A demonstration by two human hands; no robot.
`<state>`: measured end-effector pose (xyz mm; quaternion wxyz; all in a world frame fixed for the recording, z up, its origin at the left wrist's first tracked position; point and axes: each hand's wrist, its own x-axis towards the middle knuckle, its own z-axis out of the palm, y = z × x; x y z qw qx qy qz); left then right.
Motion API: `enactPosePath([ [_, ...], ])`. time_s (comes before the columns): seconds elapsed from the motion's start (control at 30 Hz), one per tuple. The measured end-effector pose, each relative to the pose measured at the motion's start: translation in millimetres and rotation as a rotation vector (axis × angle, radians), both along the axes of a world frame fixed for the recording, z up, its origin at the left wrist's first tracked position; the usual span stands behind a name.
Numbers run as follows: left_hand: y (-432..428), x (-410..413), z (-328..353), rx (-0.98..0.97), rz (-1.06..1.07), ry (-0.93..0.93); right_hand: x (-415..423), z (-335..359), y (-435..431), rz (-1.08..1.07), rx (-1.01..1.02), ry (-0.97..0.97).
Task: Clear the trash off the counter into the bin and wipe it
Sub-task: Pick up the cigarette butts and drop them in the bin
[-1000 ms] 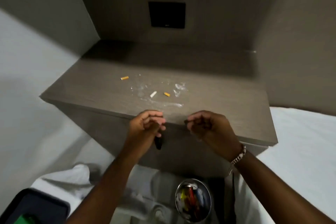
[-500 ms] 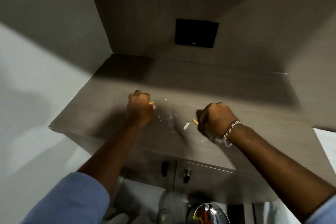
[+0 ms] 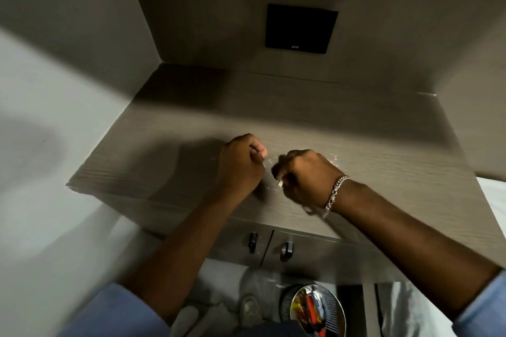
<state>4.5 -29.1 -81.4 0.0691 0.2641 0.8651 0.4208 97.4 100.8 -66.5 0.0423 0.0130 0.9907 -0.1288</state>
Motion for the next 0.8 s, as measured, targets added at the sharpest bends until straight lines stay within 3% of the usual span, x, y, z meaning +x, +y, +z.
enactPosePath([
  [0.23, 0.0, 34.4, -5.9, 0.044, 0.057, -0.344, -2.3, 1.5, 6.7, -0.013, 0.098, -0.016],
  [0.33, 4.2, 55.0, -3.2, 0.114, 0.158, -0.349, -0.1, 0.8, 11.5, -0.044, 0.079, -0.037],
  [0.43, 6.2, 81.2, 0.3, 0.193, 0.274, -0.305, 17.2, 5.2, 22.2, -0.169, -0.102, -0.034],
  [0.57, 0.0, 131.0, -5.3, 0.33, 0.266, -0.415, 73.9, 13.3, 31.0, -0.261, -0.388, 0.112],
  [0.7, -6.3, 216.1, -45.8, 0.382, 0.284, -0.627, 169.1, -14.3, 31.4, -0.244, -0.505, 0.13],
  [0.8, -4.1, 271.6, -84.7, 0.325, 0.332, -0.779, 228.6, -62.5, 33.0, -0.363, -0.622, 0.007],
])
